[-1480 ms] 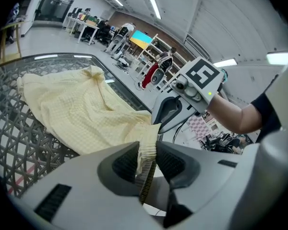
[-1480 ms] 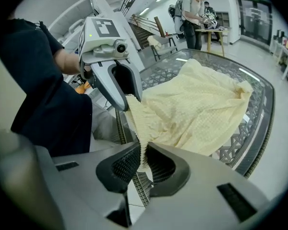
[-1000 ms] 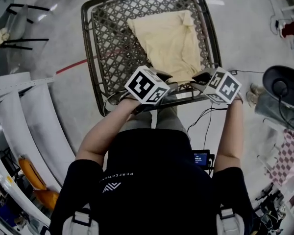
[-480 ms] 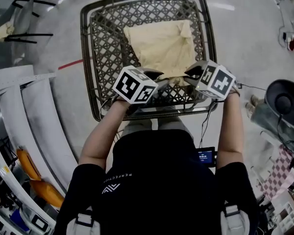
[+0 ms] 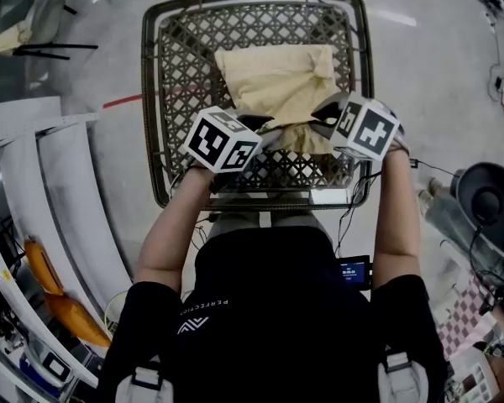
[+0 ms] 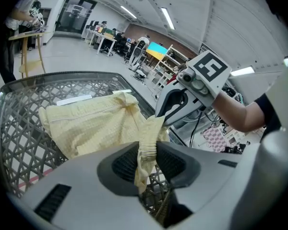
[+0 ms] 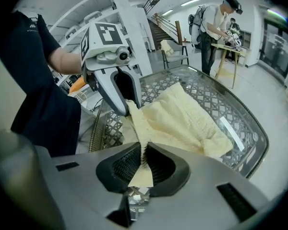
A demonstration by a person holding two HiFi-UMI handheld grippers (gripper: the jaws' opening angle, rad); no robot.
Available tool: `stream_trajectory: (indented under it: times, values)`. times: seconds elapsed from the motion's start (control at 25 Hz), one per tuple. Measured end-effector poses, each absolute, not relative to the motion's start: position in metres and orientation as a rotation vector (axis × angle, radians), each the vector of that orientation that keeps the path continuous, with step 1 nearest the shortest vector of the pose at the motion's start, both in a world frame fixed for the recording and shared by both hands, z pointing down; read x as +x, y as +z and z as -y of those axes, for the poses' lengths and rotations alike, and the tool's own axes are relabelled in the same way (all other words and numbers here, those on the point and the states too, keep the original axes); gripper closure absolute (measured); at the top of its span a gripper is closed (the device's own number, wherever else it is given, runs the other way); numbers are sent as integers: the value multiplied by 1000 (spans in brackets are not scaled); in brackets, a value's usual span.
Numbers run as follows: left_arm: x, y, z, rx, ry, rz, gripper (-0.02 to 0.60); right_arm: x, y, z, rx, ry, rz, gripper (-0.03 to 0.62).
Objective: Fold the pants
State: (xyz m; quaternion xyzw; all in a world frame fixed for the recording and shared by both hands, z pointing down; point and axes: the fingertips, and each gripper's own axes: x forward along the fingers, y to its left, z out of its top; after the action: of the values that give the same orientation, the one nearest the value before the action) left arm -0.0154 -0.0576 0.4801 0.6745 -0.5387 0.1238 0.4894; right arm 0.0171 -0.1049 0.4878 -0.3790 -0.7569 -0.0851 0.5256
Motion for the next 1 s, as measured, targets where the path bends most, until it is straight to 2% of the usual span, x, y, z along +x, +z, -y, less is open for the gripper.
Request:
stream_trajectory:
  times: [1.0]
  values:
    - [-107,500,98,1522,406,1472,460,-68,508,147,-827,-276,1899,536]
